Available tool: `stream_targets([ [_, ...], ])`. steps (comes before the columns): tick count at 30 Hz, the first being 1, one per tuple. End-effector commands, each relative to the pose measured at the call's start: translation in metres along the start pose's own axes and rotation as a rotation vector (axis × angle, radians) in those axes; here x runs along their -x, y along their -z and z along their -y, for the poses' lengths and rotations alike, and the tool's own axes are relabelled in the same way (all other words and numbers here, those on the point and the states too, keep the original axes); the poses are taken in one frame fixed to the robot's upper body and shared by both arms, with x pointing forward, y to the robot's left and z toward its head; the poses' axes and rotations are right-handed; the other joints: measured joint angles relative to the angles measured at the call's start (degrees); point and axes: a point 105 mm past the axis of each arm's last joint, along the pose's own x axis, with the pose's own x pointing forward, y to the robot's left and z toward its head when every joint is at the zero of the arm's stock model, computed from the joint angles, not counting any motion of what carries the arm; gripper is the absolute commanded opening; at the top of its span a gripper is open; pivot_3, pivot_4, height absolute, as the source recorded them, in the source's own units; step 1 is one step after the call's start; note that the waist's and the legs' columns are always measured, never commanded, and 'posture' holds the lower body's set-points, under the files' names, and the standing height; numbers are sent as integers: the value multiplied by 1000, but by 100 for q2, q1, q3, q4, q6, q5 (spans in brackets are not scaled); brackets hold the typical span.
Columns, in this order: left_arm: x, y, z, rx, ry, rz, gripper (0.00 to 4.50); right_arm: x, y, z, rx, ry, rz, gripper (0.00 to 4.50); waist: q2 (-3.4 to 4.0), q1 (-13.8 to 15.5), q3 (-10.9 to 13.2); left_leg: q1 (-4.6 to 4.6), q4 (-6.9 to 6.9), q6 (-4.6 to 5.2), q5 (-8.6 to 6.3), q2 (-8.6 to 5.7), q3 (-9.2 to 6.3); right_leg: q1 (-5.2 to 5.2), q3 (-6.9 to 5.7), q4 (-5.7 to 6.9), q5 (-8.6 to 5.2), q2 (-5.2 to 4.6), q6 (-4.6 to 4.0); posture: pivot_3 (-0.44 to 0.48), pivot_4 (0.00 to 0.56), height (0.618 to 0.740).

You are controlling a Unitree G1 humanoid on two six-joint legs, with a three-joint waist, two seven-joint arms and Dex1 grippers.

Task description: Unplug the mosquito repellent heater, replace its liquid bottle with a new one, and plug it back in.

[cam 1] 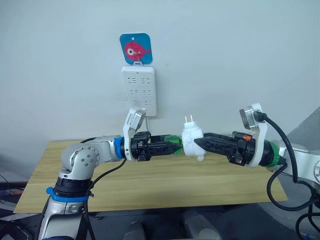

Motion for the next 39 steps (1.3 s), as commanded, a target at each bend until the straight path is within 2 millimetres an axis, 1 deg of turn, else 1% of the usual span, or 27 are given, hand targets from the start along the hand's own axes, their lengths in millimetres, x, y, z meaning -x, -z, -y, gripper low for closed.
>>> stream_targets([
  [1, -11, -2, 11, -41, 64, -9, 2362, -7, 4, -12, 34, -42, -33, 2953, 0, 0, 0, 0, 0, 0, 0, 0, 0, 0, 0, 0, 0, 0, 0, -222, 56, 733],
  [2, -11, -2, 11, -41, 63, -8, 2362, -7, 4, -12, 27, -44, -33, 2953, 0, 0, 0, 0, 0, 0, 0, 0, 0, 0, 0, 0, 0, 0, 0, -223, 56, 733],
  [4, -11, -2, 10, -43, 60, -4, 2362, -7, 4, -13, 19, -46, -34, 3709, 0, 0, -1, 0, 0, 0, 0, 0, 0, 0, 0, 0, 0, 0, 0, -223, 56, 733],
  [5, -11, -2, 9, -43, 58, -2, 2362, -7, 4, -13, 17, -47, -36, 3858, 0, 2, -1, 0, 0, 0, 0, 0, 0, 1, 0, 0, 0, 0, 0, -224, 56, 733],
  [7, -12, -2, 9, -43, 56, 2, 2362, -6, 5, -14, 15, -49, -41, 4473, 0, 2, -1, 0, 1, 0, 0, -2, 0, 3, 0, -1, 0, 0, 0, -224, 56, 733],
  [18, -13, -8, 3, -31, 38, 50, 2361, -1, 7, -17, 35, -37, -80, 4500, 1, -2, -2, 5, 3, 0, 0, -1, -1, 7, 0, 0, 0, 0, 0, -233, 53, 733],
  [21, -12, -10, 0, -26, 27, 68, 2361, 3, 9, -16, 44, -23, -99, 4500, 0, 1, -2, 4, 3, 0, 0, -2, -1, 8, 0, -1, 0, 0, 0, -235, 52, 733],
  [25, -11, -15, -4, -17, 9, 102, 2361, 14, 21, -12, 90, 22, -171, 4500, 0, 6, -4, 5, 4, 0, 0, -2, -2, 8, -2, -1, 0, 0, 1, -237, 51, 733],
  [28, -12, -17, -5, -13, 8, 111, 2361, 17, 24, -12, 111, 24, -184, 4500, 0, -6, -6, 5, 4, 0, 0, -1, -2, 8, -1, -1, 0, 0, 1, -241, 48, 733],
  [31, -12, -18, -6, -9, 9, 113, 2361, 23, 36, -7, 234, 78, -254, 4500, 0, 6, -9, 5, 9, 0, 0, -2, -3, 11, -3, -1, 1, 0, 2, -241, 48, 733],
  [32, -12, -18, -6, -7, 10, 112, 2361, 27, 42, -2, 261, 104, -286, 4328, -1, 10, -9, 5, 10, 0, 0, -2, -5, 11, -4, -1, 1, 1, 2, -241, 48, 733],
  [34, -11, -17, -5, -2, 15, 102, 2361, 36, 45, 6, 348, 123, -278, 3875, -9, 18, -18, 4, 9, 0, 0, -3, -5, 10, -5, -3, 0, 0, 2, -250, 43, 733],
  [35, -10, -16, -4, 2, 19, 93, 2361, 43, 47, 13, 385, 156, -303, 3551, -9, 19, -21, 4, 9, 0, 0, -2, -9, 11, -10, -5, 0, 0, 2, -250, 43, 733],
  [37, -8, -14, -2, 8, 29, 71, 2361, 54, 45, 26, 446, 200, -320, 2841, -5, 16, -23, 3, 11, -1, 0, -6, -8, 12, -9, -5, 0, -1, 3, -254, 41, 733],
  [39, -6, -10, 3, 17, 49, 34, 2361, 60, 37, 38, 515, 233, -328, 2132, -7, -32, -31, 5, 19, 0, 0, -4, -7, 14, -8, -4, 3, -1, 7, -256, 41, 733],
])
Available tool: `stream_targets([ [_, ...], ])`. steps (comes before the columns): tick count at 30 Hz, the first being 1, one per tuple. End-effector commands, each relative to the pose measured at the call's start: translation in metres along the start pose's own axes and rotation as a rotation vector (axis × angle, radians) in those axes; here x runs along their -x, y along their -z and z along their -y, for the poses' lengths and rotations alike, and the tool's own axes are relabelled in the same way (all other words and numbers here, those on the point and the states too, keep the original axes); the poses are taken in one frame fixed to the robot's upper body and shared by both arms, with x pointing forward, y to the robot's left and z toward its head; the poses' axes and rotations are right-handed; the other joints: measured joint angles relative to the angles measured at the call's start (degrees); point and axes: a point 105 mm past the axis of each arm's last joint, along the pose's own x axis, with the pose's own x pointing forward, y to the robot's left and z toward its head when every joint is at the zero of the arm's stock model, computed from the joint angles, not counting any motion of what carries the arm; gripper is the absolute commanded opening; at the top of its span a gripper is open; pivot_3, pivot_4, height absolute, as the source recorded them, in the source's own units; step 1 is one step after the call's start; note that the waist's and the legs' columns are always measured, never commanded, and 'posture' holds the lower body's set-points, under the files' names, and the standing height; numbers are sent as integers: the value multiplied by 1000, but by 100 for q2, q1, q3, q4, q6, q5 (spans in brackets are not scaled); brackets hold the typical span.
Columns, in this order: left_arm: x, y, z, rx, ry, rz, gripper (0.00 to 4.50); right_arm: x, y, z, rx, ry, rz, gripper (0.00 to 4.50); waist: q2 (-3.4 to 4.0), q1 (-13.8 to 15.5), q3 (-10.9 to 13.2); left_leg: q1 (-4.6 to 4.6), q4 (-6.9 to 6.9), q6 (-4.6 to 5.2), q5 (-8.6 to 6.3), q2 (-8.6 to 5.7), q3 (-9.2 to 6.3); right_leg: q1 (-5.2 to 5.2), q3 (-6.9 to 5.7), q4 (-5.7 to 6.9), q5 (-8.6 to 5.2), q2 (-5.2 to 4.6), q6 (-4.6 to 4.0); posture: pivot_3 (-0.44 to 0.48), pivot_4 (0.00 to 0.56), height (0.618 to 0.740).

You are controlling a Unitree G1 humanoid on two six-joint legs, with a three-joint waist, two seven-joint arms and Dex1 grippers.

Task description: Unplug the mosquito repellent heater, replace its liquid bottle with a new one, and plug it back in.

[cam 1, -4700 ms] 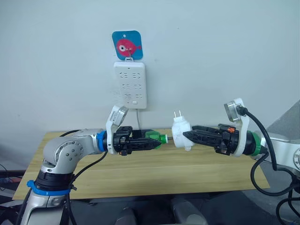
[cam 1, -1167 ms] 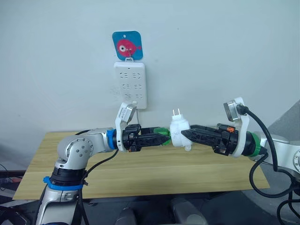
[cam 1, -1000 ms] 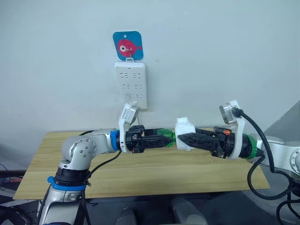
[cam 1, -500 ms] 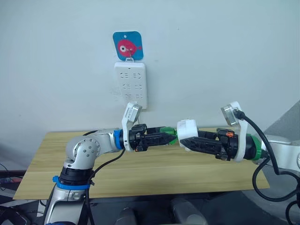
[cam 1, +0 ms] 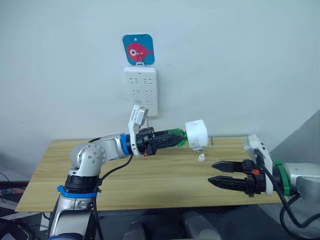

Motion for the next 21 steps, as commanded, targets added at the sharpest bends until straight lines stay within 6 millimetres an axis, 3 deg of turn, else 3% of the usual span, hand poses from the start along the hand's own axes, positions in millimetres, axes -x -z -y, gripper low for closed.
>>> stream_targets([
  [1, 1, 0, 19, -16, 92, -54, 2361, 12, -15, 23, 184, 72, 24, 1762, -1, -53, -6, 5, 4, 0, 0, 0, 2, 4, 2, 1, 1, 0, 1, -256, 41, 733],
  [6, 4, 4, 25, -8, 125, -111, 2361, -6, -35, 35, 261, 57, 89, 59, 2, -194, -12, 35, 8, 0, 0, -2, 8, 31, 12, 4, 4, 0, 5, -259, 36, 733],
  [14, 2, 1, 23, -22, 119, -98, 2361, -41, -45, 1, 272, -169, 111, 0, 6, -182, -18, 27, 4, 0, 0, 0, 1, 25, 8, 4, 6, 0, 9, -253, 34, 733],
  [21, 2, -1, 11, -50, 54, -55, 2361, -40, -51, -29, 213, -293, 132, 0, 6, -167, -18, 23, 6, 0, 0, -1, -7, 27, 3, 3, 6, 0, 9, -246, 37, 733],
])
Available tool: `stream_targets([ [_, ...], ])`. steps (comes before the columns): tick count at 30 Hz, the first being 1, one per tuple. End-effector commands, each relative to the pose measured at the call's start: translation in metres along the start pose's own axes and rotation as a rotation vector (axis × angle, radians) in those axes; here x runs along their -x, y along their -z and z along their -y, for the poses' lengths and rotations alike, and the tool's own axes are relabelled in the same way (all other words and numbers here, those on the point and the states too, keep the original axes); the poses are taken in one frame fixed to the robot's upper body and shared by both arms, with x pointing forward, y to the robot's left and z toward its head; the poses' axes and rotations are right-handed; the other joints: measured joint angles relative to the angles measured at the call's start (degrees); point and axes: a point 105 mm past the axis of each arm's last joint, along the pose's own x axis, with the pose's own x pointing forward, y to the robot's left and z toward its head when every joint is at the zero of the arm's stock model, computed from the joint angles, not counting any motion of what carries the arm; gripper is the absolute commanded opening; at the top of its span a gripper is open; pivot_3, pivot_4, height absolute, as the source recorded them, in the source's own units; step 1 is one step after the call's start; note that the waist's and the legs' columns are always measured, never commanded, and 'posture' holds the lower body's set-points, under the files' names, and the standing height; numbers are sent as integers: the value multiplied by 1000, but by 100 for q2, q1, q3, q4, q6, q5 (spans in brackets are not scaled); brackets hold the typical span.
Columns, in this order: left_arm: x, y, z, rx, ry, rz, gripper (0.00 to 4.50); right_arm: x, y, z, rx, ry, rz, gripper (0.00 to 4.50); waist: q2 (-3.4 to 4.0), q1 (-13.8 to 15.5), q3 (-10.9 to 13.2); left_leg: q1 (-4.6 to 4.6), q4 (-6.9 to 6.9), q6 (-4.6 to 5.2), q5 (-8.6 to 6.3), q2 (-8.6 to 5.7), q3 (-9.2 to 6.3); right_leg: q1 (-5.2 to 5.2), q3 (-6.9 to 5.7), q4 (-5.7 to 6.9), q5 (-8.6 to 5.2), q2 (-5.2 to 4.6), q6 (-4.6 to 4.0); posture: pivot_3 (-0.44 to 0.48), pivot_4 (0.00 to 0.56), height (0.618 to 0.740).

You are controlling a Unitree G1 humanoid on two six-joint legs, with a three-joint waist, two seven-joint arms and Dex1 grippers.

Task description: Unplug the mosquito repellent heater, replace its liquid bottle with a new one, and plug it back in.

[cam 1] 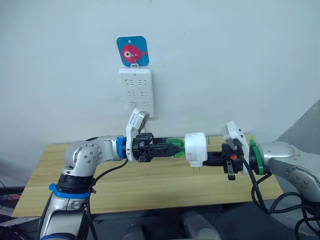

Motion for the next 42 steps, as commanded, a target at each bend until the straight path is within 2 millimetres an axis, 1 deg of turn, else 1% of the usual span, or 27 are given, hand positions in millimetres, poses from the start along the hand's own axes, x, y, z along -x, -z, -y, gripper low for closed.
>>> stream_targets([
  [1, 1, -9, -1, -63, -16, 37, 2361, 2, -18, -17, 7, -61, 53, 0, 0, -1, 0, 0, 1, 0, 0, 0, 1, 1, 1, 0, 0, 0, 0, -252, 41, 733],
  [5, -1, -6, -8, -110, -52, 19, 2361, 3, -27, -28, -29, -100, 81, 0, 0, -5, 0, 1, 6, 0, 0, -1, 3, 2, 2, 1, 0, 0, 0, -256, 43, 733],
  [9, -1, -3, -13, -145, -72, 0, 2361, 4, -39, -32, -56, -112, 125, 0, 0, -12, 0, 0, 7, 0, 0, -1, 4, 2, 4, 1, 0, 0, 0, -256, 43, 733],
  [15, 1, 8, -12, -185, -61, -68, 2361, 6, -57, -23, -95, -77, 205, 0, 1, -19, 0, 0, 4, 1, 0, 0, 7, -2, 6, 1, 0, 1, 0, -253, 43, 733],
  [20, 3, 17, -5, -199, -25, -129, 2361, 5, -64, -12, -109, -30, 233, 0, 1, -13, 0, -4, 1, 1, 0, 1, 7, -7, 6, 0, 0, 1, 0, -245, 44, 733],
  [22, 3, 20, -2, -199, -8, -148, 2361, 3, -65, -4, -106, 1, 237, 0, 1, -15, 0, -6, 1, 1, 0, 1, 7, -8, 7, 0, 0, 1, 0, -245, 44, 733],
  [27, 2, 20, 4, -193, 22, -155, 2361, -1, -63, 6, -82, 41, 211, 0, 1, -4, 0, -7, 1, 1, 0, 1, 9, -11, 8, 0, 0, 1, 0, -243, 46, 733],
  [32, 3, 14, 10, -171, 57, -142, 2361, -4, -51, 14, -70, 62, 153, 0, 1, -5, 0, -7, -4, 1, 0, 2, 9, -14, 7, 0, 0, 1, 0, -243, 46, 733],
  [42, 3, 4, 16, -122, 84, -97, 2360, -8, -28, 16, -120, 32, 79, 0, 1, -5, 0, -9, -5, 1, 0, 2, 8, -16, 7, 0, 0, 1, 0, -241, 47, 733],
])
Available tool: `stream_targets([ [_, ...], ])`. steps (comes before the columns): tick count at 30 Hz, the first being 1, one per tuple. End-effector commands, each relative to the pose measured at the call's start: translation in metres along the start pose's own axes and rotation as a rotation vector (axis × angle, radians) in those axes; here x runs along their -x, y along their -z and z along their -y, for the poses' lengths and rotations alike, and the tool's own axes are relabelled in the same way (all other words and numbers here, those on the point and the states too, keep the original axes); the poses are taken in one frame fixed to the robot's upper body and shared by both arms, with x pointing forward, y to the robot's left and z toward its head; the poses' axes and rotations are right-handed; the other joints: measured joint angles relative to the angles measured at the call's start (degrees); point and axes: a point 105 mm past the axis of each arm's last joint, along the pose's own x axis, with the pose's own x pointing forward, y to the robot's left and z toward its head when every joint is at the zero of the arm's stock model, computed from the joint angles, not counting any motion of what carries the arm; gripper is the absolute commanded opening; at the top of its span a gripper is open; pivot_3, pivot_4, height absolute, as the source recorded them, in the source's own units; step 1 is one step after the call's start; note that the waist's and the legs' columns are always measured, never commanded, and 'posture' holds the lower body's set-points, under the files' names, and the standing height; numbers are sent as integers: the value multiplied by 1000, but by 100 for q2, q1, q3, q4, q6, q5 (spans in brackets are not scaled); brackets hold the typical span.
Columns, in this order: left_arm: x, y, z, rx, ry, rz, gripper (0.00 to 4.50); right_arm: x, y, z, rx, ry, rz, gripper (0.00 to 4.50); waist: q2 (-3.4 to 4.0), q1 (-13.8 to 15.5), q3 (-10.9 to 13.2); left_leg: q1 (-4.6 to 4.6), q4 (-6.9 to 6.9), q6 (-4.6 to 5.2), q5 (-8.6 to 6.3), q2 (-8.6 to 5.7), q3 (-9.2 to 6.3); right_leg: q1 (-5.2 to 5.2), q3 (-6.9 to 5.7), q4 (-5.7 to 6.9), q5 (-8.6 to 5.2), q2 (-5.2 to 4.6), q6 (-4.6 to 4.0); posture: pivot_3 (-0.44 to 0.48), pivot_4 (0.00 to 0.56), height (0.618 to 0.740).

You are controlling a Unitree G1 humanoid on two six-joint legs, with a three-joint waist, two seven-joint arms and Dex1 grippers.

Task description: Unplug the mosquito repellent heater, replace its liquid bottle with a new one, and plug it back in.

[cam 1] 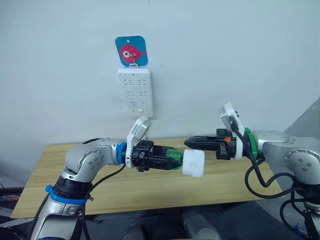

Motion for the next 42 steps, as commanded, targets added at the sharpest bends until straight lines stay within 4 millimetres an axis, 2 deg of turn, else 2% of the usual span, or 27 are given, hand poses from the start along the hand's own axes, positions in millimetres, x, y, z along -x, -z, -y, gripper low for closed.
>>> stream_targets([
  [1, 2, -20, 9, -42, 30, 48, 2351, -1, 6, -3, -4, -23, -26, 0, 0, -2, 0, 0, 0, 0, 0, 0, 0, 0, 0, 0, 0, 0, 0, -241, 47, 733],
  [7, 4, -25, 10, -12, 29, 77, 2342, 0, 22, -8, -44, -33, -61, 0, 0, -1, 0, -1, 0, 0, 0, 0, 0, -1, 0, 0, 0, 0, 0, -242, 50, 733],
  [14, 6, -15, 11, 21, 29, 34, 2342, -3, 11, -5, -62, -8, 25, 0, 0, -8, 0, 1, 0, 0, 0, 1, 0, 0, 0, 1, 0, 2, 0, -243, 49, 733],
  [19, 9, -21, 8, 35, 16, 86, 2342, 0, 13, -4, -71, 7, 13, 0, 0, 2, 0, -3, 0, 0, 0, 0, -1, -2, 0, -2, 0, 1, 0, -243, 48, 733],
  [22, 9, -22, 8, 42, 11, 94, 2342, 3, 17, 10, -62, 117, 14, 0, 0, 3, 0, -2, 0, 0, 0, 1, -2, -2, -1, -1, 0, 1, 0, -241, 46, 733],
  [26, 16, -20, 6, 49, -25, 92, 2342, 19, 23, 25, 9, 239, 4, 0, 0, 6, 0, -4, 0, 0, 0, -1, -1, -4, 0, -2, 0, 1, 0, -242, 44, 733],
  [29, 22, -17, 3, 46, -60, 82, 2342, 35, 28, 28, 110, 290, -38, 543, 0, 8, 0, -10, -2, 0, 0, 0, 0, -11, 0, -2, 0, 1, 0, -247, 45, 733],
  [33, 26, -17, 0, 41, -76, 82, 2342, 52, 29, 16, 332, 265, -156, 1909, 1, 7, 1, -10, -4, 0, 0, -2, 2, -11, 1, -3, 0, 0, 0, -260, 47, 733],
  [38, 26, -17, -2, 32, -77, 73, 2342, 46, 19, -14, 509, 131, -192, 3697, -1, -28, 0, 0, -4, 0, 0, 1, 5, -5, 1, -2, 0, 1, 0, -275, 48, 733],
  [42, 25, -18, -4, 27, -72, 70, 2342, 37, 15, -21, 614, 107, -187, 3727, -2, -26, -1, -1, -3, 0, 0, -1, 7, -5, 4, -3, 0, -1, 1, -278, 49, 733],
])
